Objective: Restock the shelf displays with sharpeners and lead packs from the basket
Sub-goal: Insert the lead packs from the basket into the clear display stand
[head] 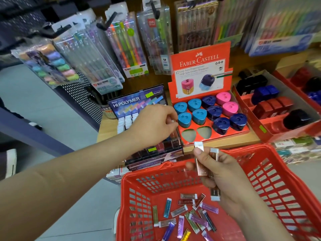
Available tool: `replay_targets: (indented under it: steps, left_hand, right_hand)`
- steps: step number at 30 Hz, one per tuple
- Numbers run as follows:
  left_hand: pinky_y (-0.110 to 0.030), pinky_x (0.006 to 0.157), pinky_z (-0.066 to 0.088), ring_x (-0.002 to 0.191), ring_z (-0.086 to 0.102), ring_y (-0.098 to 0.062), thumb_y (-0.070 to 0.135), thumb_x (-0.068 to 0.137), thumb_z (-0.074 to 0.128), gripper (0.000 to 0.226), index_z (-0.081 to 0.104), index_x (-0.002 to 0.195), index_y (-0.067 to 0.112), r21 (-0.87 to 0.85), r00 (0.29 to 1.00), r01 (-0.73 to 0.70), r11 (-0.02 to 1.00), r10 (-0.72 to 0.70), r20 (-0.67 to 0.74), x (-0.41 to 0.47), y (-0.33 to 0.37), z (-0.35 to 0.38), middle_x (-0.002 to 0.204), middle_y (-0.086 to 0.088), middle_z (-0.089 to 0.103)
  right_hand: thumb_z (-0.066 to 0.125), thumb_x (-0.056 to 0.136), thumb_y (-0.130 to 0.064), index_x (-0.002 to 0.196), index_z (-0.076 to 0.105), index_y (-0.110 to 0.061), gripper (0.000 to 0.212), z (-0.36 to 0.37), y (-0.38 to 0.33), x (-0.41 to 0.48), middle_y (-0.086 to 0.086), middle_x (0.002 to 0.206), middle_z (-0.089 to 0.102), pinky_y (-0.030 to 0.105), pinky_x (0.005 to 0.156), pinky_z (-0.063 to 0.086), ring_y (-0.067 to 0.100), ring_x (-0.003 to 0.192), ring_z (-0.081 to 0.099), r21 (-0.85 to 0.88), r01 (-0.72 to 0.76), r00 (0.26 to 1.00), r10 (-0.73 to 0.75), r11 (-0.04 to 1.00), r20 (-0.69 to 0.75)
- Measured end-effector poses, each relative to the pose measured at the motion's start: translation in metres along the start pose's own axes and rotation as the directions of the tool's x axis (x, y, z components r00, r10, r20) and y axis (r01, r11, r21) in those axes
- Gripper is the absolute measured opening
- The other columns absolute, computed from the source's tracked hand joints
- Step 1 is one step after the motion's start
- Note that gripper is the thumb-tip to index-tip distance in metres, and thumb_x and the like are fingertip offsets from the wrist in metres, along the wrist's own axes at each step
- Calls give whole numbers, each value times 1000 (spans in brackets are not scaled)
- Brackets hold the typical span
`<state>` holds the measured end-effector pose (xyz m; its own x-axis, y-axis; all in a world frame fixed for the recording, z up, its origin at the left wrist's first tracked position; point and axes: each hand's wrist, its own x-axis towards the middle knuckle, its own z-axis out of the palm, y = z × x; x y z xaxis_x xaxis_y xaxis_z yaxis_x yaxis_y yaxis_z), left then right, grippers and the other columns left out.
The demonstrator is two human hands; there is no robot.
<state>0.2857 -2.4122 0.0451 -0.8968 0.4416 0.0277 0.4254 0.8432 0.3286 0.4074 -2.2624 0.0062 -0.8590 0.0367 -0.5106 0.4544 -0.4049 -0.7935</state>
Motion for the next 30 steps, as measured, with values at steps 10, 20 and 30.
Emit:
replay_targets:
  steps: [10, 20, 30]
  left_hand:
    - [-27, 61, 57, 59, 65, -12, 17, 80, 74, 5, 75, 81, 12, -591, 921, 310, 745, -82, 381, -20, 13, -16, 67, -6, 70]
    - [-23, 67, 56, 59, 68, -7, 8, 82, 73, 10, 72, 89, 15, -385, 963, 267, 883, -255, 84, -10, -30, -40, 71, 0, 71]
    - [-22, 71, 55, 69, 65, -3, 18, 81, 75, 8, 73, 88, 21, -284, 982, 183, 941, -186, 16, -5, -20, -24, 75, 7, 69]
  right_hand:
    - [72, 71, -36, 87, 75, -21, 22, 7, -3, -5, 3, 77, 67, 19, 42, 28, 6, 54, 50, -15, 35, 998, -34, 999, 55]
    - [41, 97, 0, 130, 48, 2, 34, -7, 1, 7, 30, 112, 67, 38, 69, 61, 39, 97, 70, 659, -241, 970, 170, 712, 171]
    - [57, 93, -34, 99, 69, -7, 30, -12, 16, 10, 0, 57, 44, 15, 29, 23, 5, 40, 31, 242, -187, 982, 178, 952, 57]
